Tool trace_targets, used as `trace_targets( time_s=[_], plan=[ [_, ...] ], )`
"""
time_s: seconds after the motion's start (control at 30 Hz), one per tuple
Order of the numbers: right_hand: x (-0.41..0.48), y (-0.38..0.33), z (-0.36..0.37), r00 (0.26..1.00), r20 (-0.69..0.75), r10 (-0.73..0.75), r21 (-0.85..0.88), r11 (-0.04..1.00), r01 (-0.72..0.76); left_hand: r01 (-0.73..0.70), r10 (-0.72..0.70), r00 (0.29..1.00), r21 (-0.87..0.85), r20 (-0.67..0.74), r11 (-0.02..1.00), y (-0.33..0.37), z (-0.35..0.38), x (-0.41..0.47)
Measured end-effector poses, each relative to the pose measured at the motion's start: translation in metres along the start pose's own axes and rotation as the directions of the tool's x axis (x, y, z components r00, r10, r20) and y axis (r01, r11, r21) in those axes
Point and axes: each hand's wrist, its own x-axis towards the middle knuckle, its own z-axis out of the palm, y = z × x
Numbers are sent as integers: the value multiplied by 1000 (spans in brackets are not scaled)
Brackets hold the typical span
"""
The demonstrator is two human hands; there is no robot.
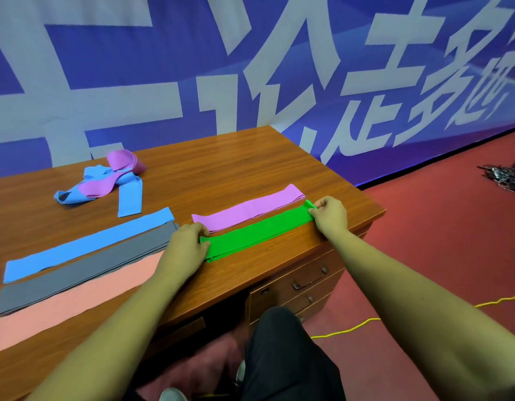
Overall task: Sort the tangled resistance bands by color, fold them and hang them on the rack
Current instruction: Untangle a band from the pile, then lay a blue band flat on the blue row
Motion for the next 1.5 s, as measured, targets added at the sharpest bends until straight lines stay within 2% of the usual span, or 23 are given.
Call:
trace_targets(
  time_s=[0.13,0.27,0.43,0.6,0.73,0.83,0.9,0.97,1.07,1.17,1.27,1.4,1.5],
  plan=[
    [-7,2,5,997,-55,-56,-105,993,50,-82,82,997,91,9,992,-3,5,-6],
    [-16,-10,10,973,-93,-210,-198,962,189,-120,123,991,51,-44,991,-4,-5,-8],
    [-27,-75,29,928,84,-363,-174,912,372,-150,151,985,18,-80,988,-21,-49,11],
    [-47,-152,83,849,277,-449,-87,869,488,55,-33,975,91,-220,994,-74,-98,38],
    [-66,-197,132,778,377,-503,-26,834,551,213,-183,943,83,-279,973,-118,-122,50],
    [-74,-222,169,746,443,-498,-2,831,556,301,-284,924,27,-254,953,-139,-124,61],
    [-75,-237,191,726,493,-480,6,836,548,311,-300,931,18,-208,950,-148,-120,73],
    [-74,-251,209,704,528,-475,9,832,555,286,-275,948,51,-161,957,-156,-117,83],
    [-72,-263,231,638,587,-499,13,794,608,164,-160,986,122,-43,979,-169,-113,95],
    [-71,-264,251,534,671,-515,28,737,675,50,-55,998,127,37,991,-177,-115,99],
    [-70,-260,266,498,679,-540,-11,670,743,-28,15,995,130,102,991,-188,-117,100],
    [-68,-259,269,488,625,-609,14,634,773,-34,30,999,102,36,994,-187,-117,100],
    [-68,-270,258,518,530,-672,91,652,753,-3,1,991,-12,-136,1000,-173,-122,101]
  ],
)
